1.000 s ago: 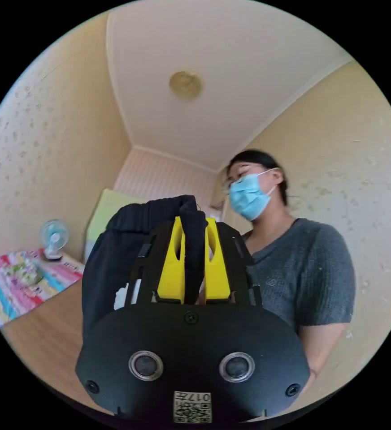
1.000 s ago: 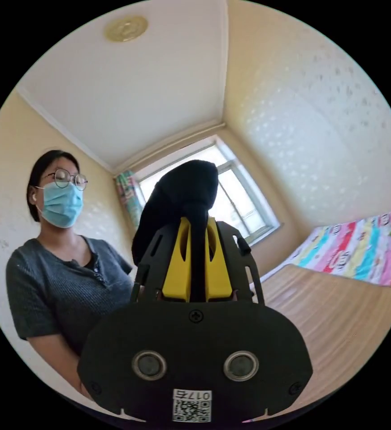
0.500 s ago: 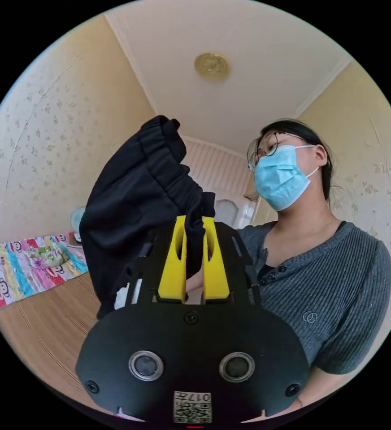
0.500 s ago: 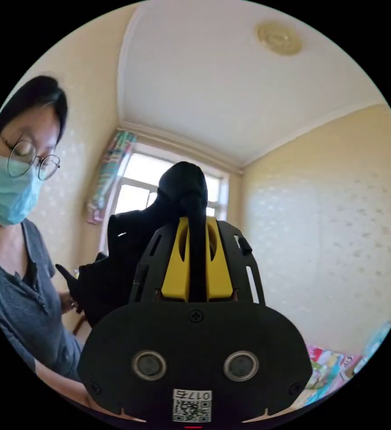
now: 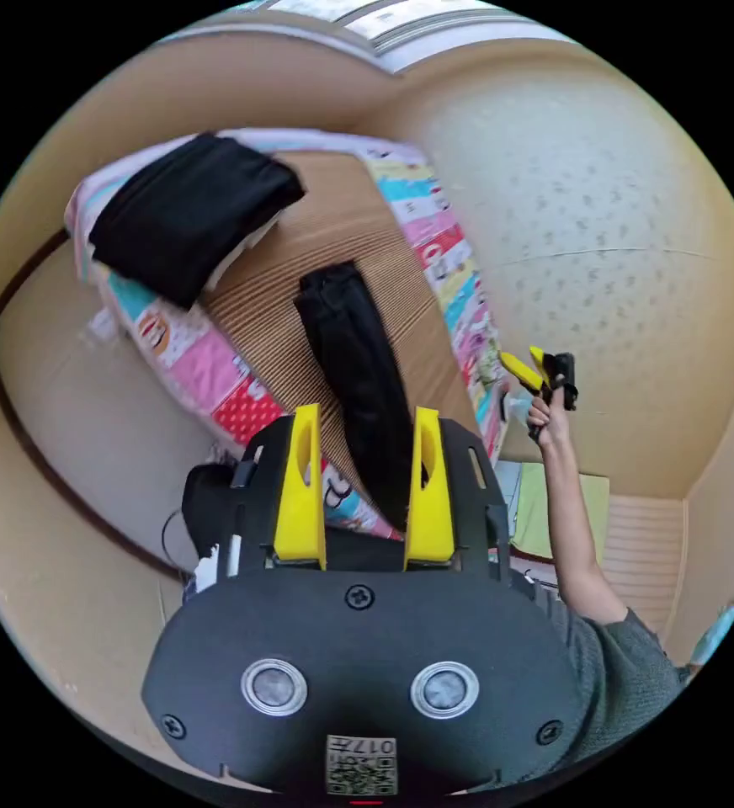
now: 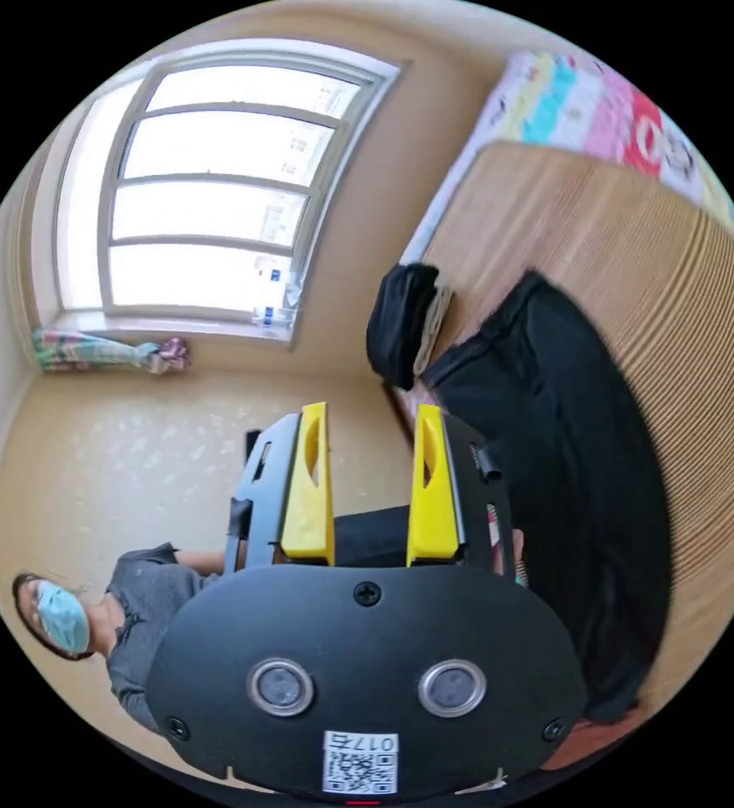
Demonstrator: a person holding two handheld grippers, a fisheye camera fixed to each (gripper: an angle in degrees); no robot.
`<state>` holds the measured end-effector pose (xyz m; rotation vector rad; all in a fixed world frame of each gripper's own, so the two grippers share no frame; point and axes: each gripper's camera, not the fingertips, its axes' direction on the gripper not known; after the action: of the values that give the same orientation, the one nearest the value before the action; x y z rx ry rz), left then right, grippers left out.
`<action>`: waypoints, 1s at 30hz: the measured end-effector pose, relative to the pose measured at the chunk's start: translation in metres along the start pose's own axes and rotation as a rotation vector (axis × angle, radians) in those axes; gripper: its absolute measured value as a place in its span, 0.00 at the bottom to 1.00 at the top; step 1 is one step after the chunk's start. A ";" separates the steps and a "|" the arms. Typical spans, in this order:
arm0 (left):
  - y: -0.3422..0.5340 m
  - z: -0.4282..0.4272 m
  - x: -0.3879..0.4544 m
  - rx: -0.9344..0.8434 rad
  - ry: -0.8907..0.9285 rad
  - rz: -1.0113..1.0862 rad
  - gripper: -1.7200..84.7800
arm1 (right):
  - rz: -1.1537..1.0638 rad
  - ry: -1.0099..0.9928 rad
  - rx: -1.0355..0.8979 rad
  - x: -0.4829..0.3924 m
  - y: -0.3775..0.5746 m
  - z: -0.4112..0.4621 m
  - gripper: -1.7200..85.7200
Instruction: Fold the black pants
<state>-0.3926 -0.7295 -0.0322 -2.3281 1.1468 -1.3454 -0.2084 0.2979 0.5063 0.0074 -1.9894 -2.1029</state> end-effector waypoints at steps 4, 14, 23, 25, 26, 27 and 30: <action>-0.036 0.046 -0.063 -0.245 -0.014 -0.146 0.22 | 0.268 -0.327 0.027 0.123 0.119 0.033 0.09; -0.200 0.115 -0.097 -0.481 -0.038 -0.280 0.21 | 0.698 -0.566 0.794 0.144 0.492 -0.021 0.03; -0.313 0.084 -0.110 -0.376 -0.165 -0.384 0.19 | 0.798 -0.717 1.692 0.008 0.683 0.072 0.02; -0.325 0.082 -0.113 -0.381 -0.178 -0.366 0.18 | 0.806 -0.808 1.818 -0.015 0.694 0.094 0.02; -0.330 0.081 -0.116 -0.398 -0.199 -0.370 0.17 | 0.751 -0.850 1.911 -0.029 0.701 0.101 0.02; -0.332 0.079 -0.118 -0.400 -0.223 -0.373 0.16 | 0.719 -0.860 1.954 -0.037 0.704 0.103 0.02; -0.337 0.065 -0.123 -0.428 -0.272 -0.302 0.10 | 0.697 -0.841 2.007 -0.068 0.715 0.098 0.02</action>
<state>-0.1999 -0.4266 0.0315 -2.9779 1.1159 -0.8790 -0.0345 0.3785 1.2053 -1.0270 -2.7939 0.8637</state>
